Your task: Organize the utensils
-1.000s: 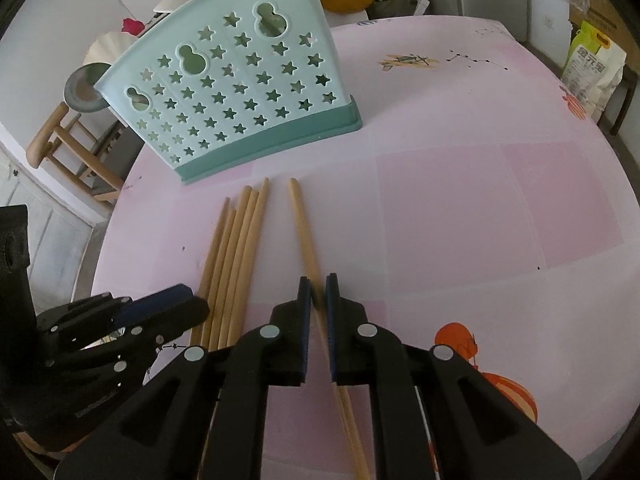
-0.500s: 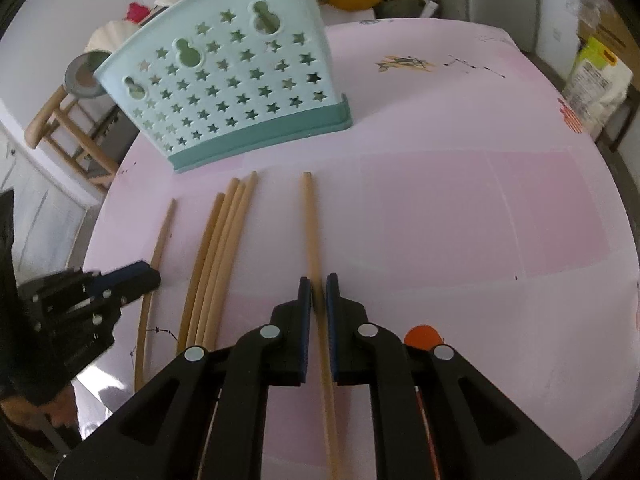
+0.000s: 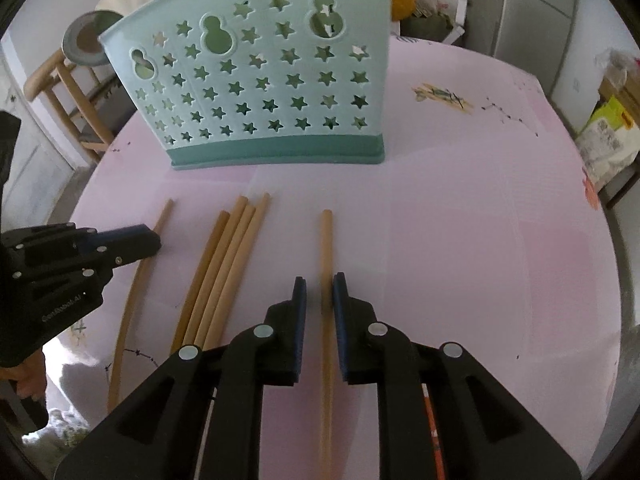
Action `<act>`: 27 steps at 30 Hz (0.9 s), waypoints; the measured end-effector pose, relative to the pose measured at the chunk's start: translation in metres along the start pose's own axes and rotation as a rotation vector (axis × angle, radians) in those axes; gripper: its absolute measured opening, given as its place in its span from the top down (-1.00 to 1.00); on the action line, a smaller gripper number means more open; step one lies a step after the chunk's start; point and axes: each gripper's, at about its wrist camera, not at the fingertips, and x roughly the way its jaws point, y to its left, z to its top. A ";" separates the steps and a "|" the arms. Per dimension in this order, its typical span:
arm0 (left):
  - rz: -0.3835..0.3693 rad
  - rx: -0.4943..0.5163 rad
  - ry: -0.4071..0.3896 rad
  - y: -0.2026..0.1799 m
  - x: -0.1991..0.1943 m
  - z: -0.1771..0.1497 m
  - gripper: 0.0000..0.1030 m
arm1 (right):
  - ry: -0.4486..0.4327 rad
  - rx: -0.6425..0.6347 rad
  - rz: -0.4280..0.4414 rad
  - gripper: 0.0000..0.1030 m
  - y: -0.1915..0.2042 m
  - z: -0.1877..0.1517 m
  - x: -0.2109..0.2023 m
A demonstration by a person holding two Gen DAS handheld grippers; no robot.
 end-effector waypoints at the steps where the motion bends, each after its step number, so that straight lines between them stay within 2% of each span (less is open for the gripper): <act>1: -0.001 -0.008 -0.004 0.001 0.000 0.000 0.88 | -0.001 0.008 0.001 0.73 -0.001 0.001 0.000; 5: -0.005 -0.033 -0.021 0.004 -0.001 -0.001 0.92 | 0.000 0.039 0.011 0.88 -0.005 0.002 0.000; 8: -0.042 -0.067 -0.040 0.008 -0.004 -0.004 0.92 | 0.001 0.090 0.051 0.88 -0.014 0.003 -0.002; 15: -0.120 -0.109 -0.167 0.011 -0.040 -0.010 0.92 | -0.106 0.145 0.105 0.88 -0.028 0.012 -0.047; 20: -0.195 -0.149 -0.293 0.018 -0.077 -0.014 0.92 | -0.263 0.168 0.142 0.88 -0.037 0.034 -0.104; 27: -0.236 -0.191 -0.431 0.036 -0.116 -0.017 0.92 | -0.479 0.162 0.170 0.88 -0.041 0.074 -0.168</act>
